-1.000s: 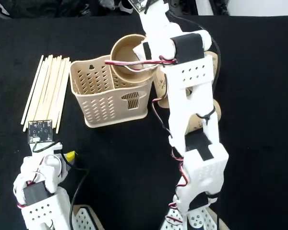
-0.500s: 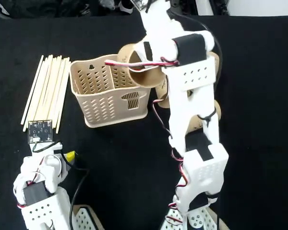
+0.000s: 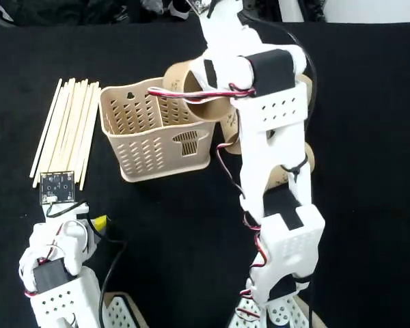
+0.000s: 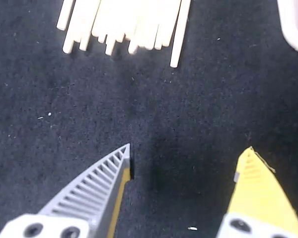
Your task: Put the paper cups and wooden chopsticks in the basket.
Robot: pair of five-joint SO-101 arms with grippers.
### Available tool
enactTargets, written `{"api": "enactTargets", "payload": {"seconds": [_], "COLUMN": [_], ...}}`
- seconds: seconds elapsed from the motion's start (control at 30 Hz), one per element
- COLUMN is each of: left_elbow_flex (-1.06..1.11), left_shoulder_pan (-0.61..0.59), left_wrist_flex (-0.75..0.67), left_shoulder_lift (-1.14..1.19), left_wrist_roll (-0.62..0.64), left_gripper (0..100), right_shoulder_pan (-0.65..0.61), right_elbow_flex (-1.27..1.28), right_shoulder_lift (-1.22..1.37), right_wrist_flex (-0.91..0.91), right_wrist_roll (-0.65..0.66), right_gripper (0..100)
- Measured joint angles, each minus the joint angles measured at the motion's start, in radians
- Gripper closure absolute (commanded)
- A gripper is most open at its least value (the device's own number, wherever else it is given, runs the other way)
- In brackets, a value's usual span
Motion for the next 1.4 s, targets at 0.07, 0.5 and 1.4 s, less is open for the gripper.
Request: {"api": "enactTargets", "payload": {"seconds": [0.07, 0.5, 1.4], "left_elbow_flex": [0.0, 0.0, 0.0], "left_shoulder_pan": [0.0, 0.0, 0.006], "left_wrist_flex": [0.0, 0.0, -0.008], "left_shoulder_lift": [0.0, 0.0, 0.0], "left_wrist_roll": [0.0, 0.0, 0.0], "left_gripper": [67, 67, 67], "right_shoulder_pan": [0.0, 0.0, 0.043], "right_elbow_flex": [0.006, 0.071, 0.348], "right_shoulder_lift": [0.0, 0.0, -0.201], "right_wrist_flex": [0.0, 0.0, 0.003], "right_wrist_roll": [0.0, 0.06, 0.106], "right_gripper": [98.0, 98.5, 71.4]}}
